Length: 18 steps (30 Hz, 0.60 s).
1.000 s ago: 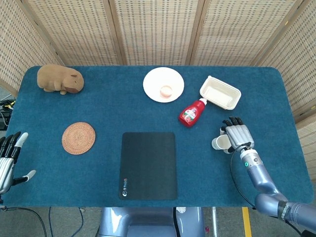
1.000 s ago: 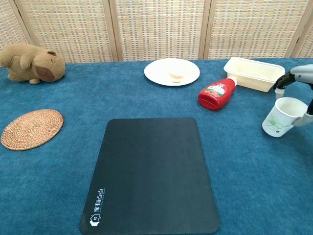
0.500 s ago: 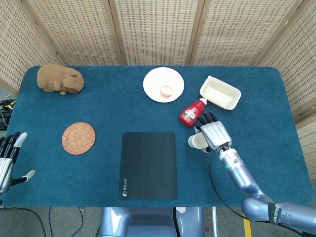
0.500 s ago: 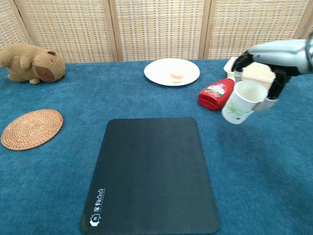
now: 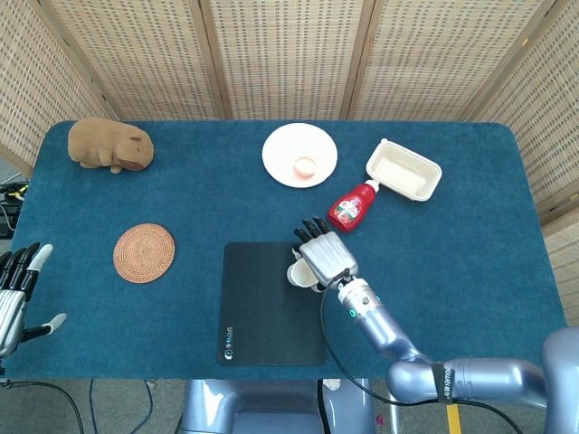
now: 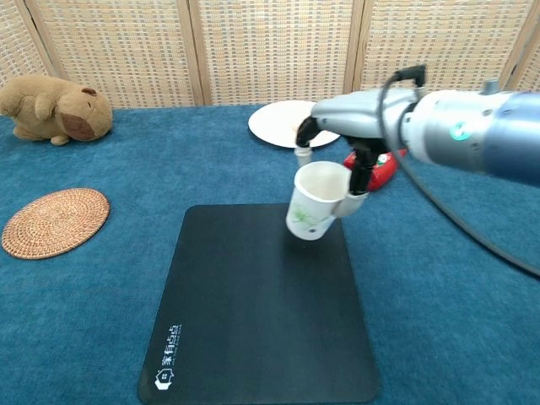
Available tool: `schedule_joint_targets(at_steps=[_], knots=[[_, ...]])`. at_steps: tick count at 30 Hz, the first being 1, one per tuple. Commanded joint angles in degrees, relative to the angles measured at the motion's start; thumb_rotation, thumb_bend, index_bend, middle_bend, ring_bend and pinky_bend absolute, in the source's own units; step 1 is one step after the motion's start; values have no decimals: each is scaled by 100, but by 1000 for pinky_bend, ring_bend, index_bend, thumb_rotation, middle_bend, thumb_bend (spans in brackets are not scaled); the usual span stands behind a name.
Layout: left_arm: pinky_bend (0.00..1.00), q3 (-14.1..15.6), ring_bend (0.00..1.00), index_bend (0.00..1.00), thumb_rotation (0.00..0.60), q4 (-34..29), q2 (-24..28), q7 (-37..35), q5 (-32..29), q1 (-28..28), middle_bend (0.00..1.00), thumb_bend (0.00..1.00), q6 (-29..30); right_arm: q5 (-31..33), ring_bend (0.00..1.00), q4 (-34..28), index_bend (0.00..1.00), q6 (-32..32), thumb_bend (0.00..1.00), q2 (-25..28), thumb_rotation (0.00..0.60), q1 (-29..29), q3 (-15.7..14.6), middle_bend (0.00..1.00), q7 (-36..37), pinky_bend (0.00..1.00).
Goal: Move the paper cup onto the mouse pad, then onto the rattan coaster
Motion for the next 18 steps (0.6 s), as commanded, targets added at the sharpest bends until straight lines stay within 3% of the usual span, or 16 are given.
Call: schedule_joint_targets(at_steps=[1, 14, 18], knots=[[0, -13, 0, 0, 600, 45, 28, -168, -31, 6, 0, 138, 3, 258, 0, 316, 418, 43, 49, -462, 600, 310, 90, 154, -182, 0], [0, -30, 0, 0, 600, 177, 68, -491, -74, -32, 0, 138, -80, 481, 0, 1256, 409, 80, 48, -1427, 600, 843, 61, 154, -266, 0], [0, -31, 0, 0, 600, 192, 68, -521, -67, -42, 0, 138, -89, 528, 0, 1365, 314, 99, 50, -1505, 600, 879, 11, 89, -288, 0]])
